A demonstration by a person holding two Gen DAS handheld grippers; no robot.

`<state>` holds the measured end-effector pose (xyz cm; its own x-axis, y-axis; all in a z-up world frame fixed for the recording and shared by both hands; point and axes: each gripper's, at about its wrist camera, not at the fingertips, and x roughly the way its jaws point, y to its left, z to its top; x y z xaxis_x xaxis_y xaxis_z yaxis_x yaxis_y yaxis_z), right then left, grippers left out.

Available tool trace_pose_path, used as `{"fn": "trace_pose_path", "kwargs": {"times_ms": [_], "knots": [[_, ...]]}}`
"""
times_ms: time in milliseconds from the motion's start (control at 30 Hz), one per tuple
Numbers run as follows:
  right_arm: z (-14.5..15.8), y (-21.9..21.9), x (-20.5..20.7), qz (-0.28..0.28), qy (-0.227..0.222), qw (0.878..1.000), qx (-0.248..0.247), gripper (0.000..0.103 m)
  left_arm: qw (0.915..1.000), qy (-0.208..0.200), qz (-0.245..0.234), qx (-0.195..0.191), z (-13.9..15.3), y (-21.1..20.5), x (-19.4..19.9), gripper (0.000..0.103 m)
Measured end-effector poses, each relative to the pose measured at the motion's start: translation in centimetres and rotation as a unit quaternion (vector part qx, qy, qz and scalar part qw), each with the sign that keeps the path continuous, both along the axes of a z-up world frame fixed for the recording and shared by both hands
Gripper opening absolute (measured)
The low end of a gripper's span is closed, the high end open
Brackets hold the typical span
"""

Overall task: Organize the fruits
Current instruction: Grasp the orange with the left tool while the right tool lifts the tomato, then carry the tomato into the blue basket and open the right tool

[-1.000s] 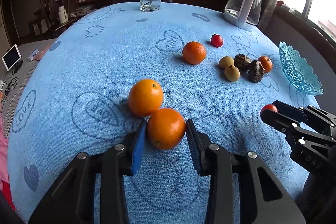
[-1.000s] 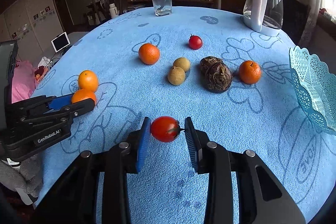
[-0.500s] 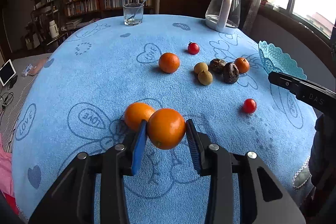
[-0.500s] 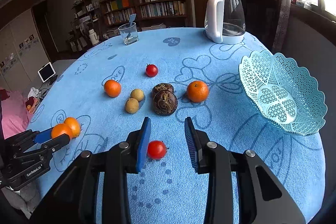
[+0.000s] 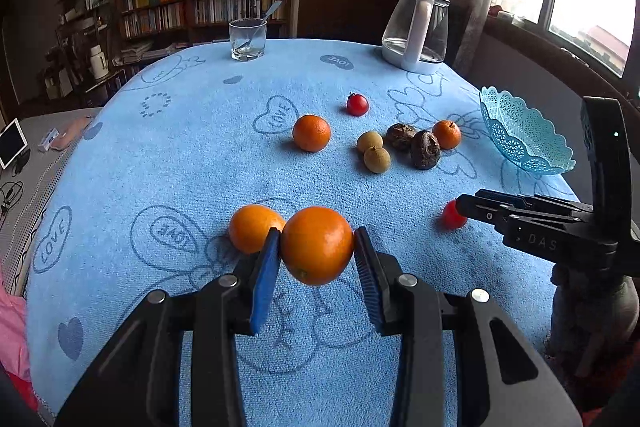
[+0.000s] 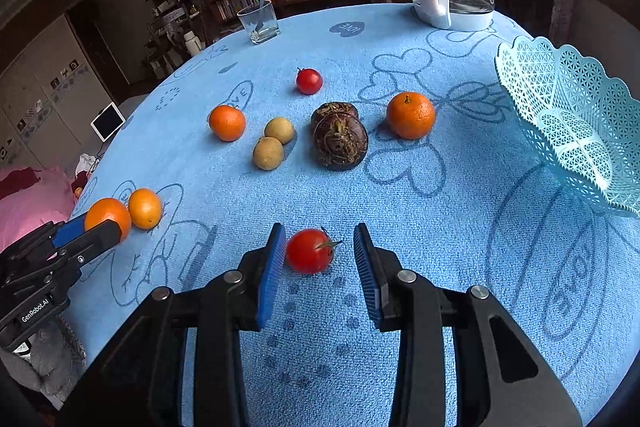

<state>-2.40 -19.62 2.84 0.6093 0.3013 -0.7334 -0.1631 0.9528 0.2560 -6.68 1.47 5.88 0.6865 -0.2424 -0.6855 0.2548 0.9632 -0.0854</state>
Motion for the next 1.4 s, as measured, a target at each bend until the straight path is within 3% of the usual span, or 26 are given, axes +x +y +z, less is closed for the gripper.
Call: {"fn": "trace_pose_path", "kwargs": {"times_ms": [67,233,300,333,633,967,1300,1333,1400], "knots": [[-0.6,0.9,0.2,0.005,0.005,1.000,-0.013,0.048,1.0000,-0.001,0.001,-0.001,0.2,0.1,0.0,0.038],[-1.3,1.8,0.6,0.009,0.012,0.999,-0.033,0.048,1.0000,0.000,0.003,-0.001,0.2,0.3,0.1,0.038],[-1.6,1.9,0.7,0.010,0.013,0.999,-0.041,0.044,1.0000,0.002,0.003,0.000,0.1,0.1,0.1,0.038],[-1.6,1.9,0.7,0.010,0.013,0.999,-0.045,0.034,1.0000,0.002,0.003,0.000,0.0,0.1,0.1,0.038],[0.5,0.8,-0.1,-0.004,-0.022,0.999,-0.044,0.033,1.0000,-0.004,0.002,-0.002,0.5,0.0,0.0,0.038],[4.5,-9.3,-0.5,-0.125,-0.069,0.989,-0.023,0.033,0.9998,-0.010,-0.018,-0.003,1.3,-2.2,0.3,0.038],[3.7,-17.0,0.8,-0.226,-0.065,0.971,-0.052,0.033,0.9992,-0.011,-0.037,0.008,1.9,-4.7,1.2,0.038],[3.6,-17.6,0.8,-0.232,-0.064,0.969,-0.048,0.037,0.9992,-0.011,-0.038,0.010,2.0,-5.0,1.3,0.038],[3.4,-18.7,0.5,-0.248,-0.065,0.966,-0.037,0.058,0.9991,-0.010,-0.040,0.012,2.1,-5.5,1.7,0.038]]}}
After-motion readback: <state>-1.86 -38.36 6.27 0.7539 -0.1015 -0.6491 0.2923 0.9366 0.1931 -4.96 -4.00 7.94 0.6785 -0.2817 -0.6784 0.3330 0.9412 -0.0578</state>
